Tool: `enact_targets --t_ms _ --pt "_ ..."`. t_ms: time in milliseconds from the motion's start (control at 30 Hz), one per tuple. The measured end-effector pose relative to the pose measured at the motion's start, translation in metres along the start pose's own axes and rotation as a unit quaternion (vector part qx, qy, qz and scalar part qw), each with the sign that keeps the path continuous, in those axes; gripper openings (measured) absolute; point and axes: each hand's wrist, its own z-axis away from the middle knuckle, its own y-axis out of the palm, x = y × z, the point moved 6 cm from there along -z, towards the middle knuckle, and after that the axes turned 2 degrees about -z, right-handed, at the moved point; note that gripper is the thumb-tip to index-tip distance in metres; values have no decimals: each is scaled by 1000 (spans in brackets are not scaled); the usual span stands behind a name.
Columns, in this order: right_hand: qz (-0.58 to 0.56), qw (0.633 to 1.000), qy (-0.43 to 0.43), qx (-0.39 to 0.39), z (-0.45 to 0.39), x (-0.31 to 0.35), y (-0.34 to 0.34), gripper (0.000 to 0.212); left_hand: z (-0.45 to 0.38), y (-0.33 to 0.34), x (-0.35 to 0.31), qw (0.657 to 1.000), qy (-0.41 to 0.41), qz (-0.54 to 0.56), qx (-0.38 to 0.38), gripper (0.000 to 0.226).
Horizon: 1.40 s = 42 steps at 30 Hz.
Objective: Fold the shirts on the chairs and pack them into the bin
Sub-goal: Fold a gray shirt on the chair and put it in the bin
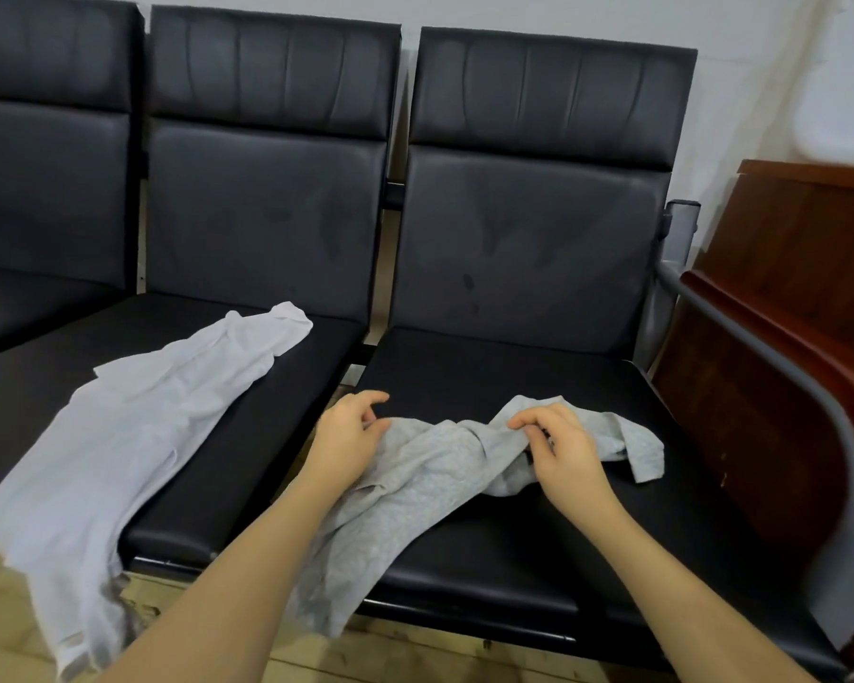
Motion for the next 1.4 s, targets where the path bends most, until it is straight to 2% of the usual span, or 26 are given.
enact_targets --t_ms 67,200,400,467,533,667,867,967,1100,1233,1300,1400 --pt "-12 999 -5 -29 -4 5 -1 32 3 -17 -20 995 38 83 -27 32" --pt "-34 998 -26 -50 -12 24 7 21 14 -46 -63 978 118 159 -62 34" --pt "19 998 -42 47 -5 42 58 12 27 -61 -83 969 142 196 -55 28" --pt "10 998 -38 54 -3 45 69 7 27 -65 -79 970 142 188 -56 25" --pt "-21 998 -37 54 -3 47 73 18 27 -67 -72 974 144 167 -55 23" --pt "-52 998 -20 40 -8 48 67 25 26 -70 -48 982 138 118 -43 22" --pt "62 997 -41 28 -17 48 54 36 30 -56 -31 985 132 108 28 27" --pt "50 998 -20 9 -21 42 47 33 29 -54 -42 981 151 114 50 20" --pt "48 999 -18 5 -22 37 43 30 27 -45 -45 975 201 31 85 13" --pt "52 998 -11 24 -22 28 44 31 23 -37 -36 976 177 -35 123 24" --pt "35 999 4 32 -19 23 45 29 23 -37 -35 977 174 -49 117 23" --pt "-8 999 19 41 -17 21 44 24 25 -44 -38 982 174 -16 70 14"
